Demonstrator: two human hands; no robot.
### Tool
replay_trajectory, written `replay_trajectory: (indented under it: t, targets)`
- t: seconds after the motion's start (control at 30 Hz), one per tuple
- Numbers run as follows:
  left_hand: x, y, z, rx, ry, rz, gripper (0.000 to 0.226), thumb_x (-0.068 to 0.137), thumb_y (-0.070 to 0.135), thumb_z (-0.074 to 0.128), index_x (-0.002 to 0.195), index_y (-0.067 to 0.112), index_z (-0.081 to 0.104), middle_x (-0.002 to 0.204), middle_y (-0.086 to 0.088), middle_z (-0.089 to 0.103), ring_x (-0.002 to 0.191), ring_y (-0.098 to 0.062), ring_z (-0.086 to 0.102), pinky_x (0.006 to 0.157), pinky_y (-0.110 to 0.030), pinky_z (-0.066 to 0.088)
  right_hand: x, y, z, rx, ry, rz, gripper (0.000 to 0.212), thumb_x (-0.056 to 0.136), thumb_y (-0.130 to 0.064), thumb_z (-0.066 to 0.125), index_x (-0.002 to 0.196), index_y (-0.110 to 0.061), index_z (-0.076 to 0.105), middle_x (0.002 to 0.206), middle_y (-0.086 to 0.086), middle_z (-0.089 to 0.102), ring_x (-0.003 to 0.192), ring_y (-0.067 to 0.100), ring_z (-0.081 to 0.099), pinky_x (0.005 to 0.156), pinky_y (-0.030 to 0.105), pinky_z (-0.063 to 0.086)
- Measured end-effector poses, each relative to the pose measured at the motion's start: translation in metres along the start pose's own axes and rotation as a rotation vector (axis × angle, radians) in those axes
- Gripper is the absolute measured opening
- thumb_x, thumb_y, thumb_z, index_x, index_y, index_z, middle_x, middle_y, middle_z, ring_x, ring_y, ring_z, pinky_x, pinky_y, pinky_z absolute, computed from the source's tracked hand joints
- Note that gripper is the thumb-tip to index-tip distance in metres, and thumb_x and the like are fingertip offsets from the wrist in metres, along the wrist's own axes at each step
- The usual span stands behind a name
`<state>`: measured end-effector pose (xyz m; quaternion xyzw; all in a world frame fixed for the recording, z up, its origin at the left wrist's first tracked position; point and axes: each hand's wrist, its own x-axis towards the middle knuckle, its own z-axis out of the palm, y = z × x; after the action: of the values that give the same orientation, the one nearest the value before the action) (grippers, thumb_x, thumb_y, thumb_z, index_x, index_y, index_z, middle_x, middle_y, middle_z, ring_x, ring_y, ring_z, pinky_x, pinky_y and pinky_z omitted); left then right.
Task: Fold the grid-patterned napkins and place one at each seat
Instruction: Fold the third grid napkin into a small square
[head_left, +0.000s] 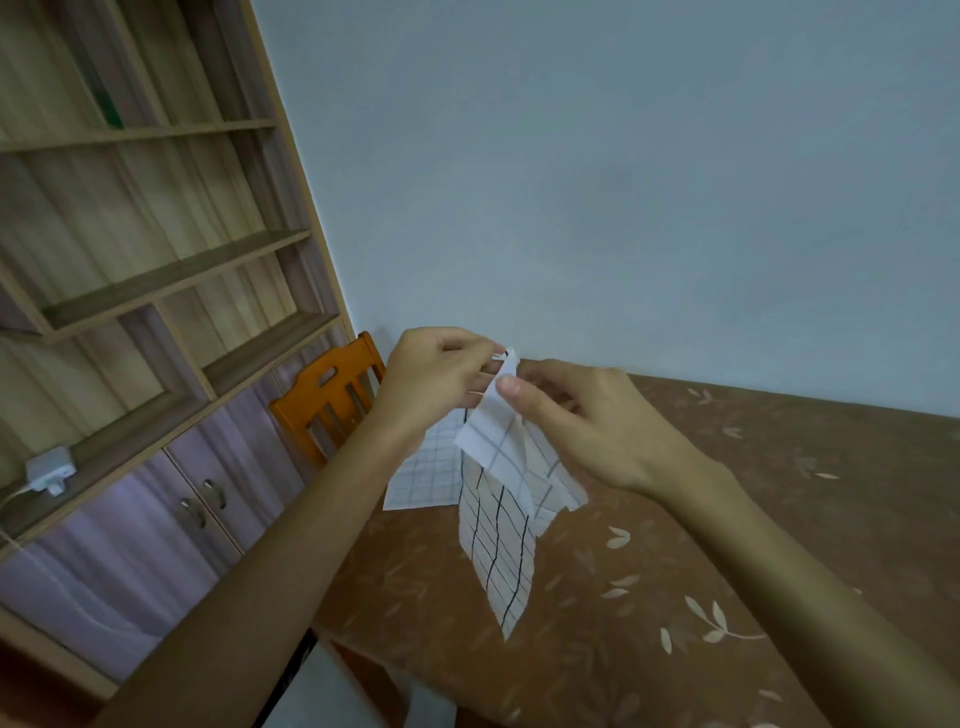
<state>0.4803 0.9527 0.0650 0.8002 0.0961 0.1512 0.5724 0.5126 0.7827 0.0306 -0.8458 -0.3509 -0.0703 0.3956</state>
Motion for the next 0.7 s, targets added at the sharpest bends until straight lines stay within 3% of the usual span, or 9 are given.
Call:
replay_trajectory:
  t: [0.07, 0.13, 0.2, 0.27, 0.37, 0.47, 0.57, 0.63, 0.7]
  targets:
    - [-0.004, -0.001, 0.006, 0.026, 0.003, 0.018, 0.018, 0.090, 0.014, 0.062, 0.095, 0.017, 0.079, 0.084, 0.004, 0.079, 0.077, -0.005, 0.075, 0.063, -0.019, 0.059, -0.005, -0.001, 0.000, -0.045, -0.039, 0.062, 0.081, 0.074, -0.088, 0.046, 0.128, -0.028, 0.055, 0.094, -0.014, 0.067, 0.081, 0.001, 0.062, 0.075, 0.027, 0.050]
    - [-0.008, -0.001, 0.011, 0.048, -0.009, 0.023, 0.020, 0.088, 0.012, 0.061, 0.098, 0.018, 0.077, 0.087, 0.002, 0.080, 0.082, -0.010, 0.076, 0.075, -0.028, 0.062, -0.008, -0.004, 0.001, -0.068, -0.042, 0.113, 0.099, 0.068, -0.089, 0.053, 0.144, -0.027, 0.037, 0.118, -0.009, 0.069, 0.105, 0.013, 0.065, 0.090, 0.037, 0.053]
    - [-0.011, -0.001, 0.013, 0.103, -0.028, 0.059, 0.022, 0.088, 0.008, 0.061, 0.100, 0.018, 0.076, 0.087, 0.000, 0.080, 0.085, -0.012, 0.077, 0.082, -0.034, 0.062, -0.011, -0.005, 0.001, -0.021, -0.015, 0.175, 0.100, 0.072, -0.079, 0.061, 0.150, -0.026, 0.027, 0.136, -0.005, 0.062, 0.121, 0.018, 0.060, 0.100, 0.041, 0.050]
    - [-0.014, -0.001, 0.014, 0.126, -0.050, 0.114, 0.024, 0.089, 0.002, 0.059, 0.099, 0.016, 0.076, 0.088, 0.000, 0.079, 0.084, -0.009, 0.076, 0.084, -0.035, 0.062, -0.011, 0.001, -0.001, -0.005, 0.033, 0.199, 0.075, 0.084, -0.049, 0.069, 0.146, -0.024, 0.036, 0.127, -0.001, 0.066, 0.111, 0.019, 0.063, 0.089, 0.032, 0.051]
    - [-0.019, 0.000, 0.010, 0.158, -0.044, 0.167, 0.018, 0.089, 0.004, 0.064, 0.095, 0.015, 0.077, 0.082, -0.001, 0.079, 0.078, -0.008, 0.076, 0.081, -0.039, 0.063, -0.011, 0.010, -0.008, -0.027, 0.088, 0.200, 0.050, 0.086, -0.015, 0.062, 0.135, -0.022, 0.051, 0.102, -0.001, 0.074, 0.083, 0.018, 0.064, 0.069, 0.027, 0.047]
    - [-0.025, 0.000, 0.003, 0.319, 0.022, 0.261, 0.008, 0.083, 0.018, 0.077, 0.090, 0.021, 0.076, 0.069, 0.000, 0.076, 0.065, -0.011, 0.074, 0.071, -0.041, 0.063, -0.012, 0.015, -0.018, 0.002, 0.133, 0.162, 0.039, 0.086, -0.008, 0.067, 0.121, -0.024, 0.062, 0.095, -0.005, 0.077, 0.085, 0.013, 0.069, 0.076, 0.025, 0.053]
    - [-0.024, -0.002, -0.003, 0.559, 0.136, 0.392, 0.019, 0.074, 0.038, 0.085, 0.090, 0.033, 0.074, 0.071, 0.006, 0.067, 0.068, -0.008, 0.063, 0.060, -0.027, 0.050, -0.014, 0.012, -0.028, 0.076, 0.115, 0.115, 0.039, 0.085, -0.005, 0.071, 0.116, -0.027, 0.064, 0.088, -0.012, 0.077, 0.086, 0.004, 0.069, 0.074, 0.008, 0.048]
    - [-0.020, -0.001, -0.006, 0.477, -0.007, 0.342, 0.020, 0.075, 0.039, 0.085, 0.090, 0.029, 0.076, 0.078, 0.006, 0.069, 0.074, -0.008, 0.064, 0.062, -0.019, 0.047, -0.016, 0.009, -0.035, 0.130, 0.109, 0.095, 0.041, 0.083, -0.004, 0.073, 0.116, -0.027, 0.065, 0.084, -0.011, 0.077, 0.085, 0.003, 0.069, 0.072, 0.010, 0.047]
    - [-0.019, -0.003, -0.007, 0.231, -0.221, 0.233, 0.018, 0.080, 0.026, 0.082, 0.097, 0.021, 0.078, 0.090, 0.002, 0.078, 0.085, -0.007, 0.072, 0.074, -0.017, 0.054, -0.017, 0.007, -0.041, 0.190, 0.113, 0.100, 0.042, 0.082, -0.007, 0.076, 0.116, -0.029, 0.065, 0.084, -0.009, 0.076, 0.082, 0.004, 0.068, 0.069, 0.012, 0.046]
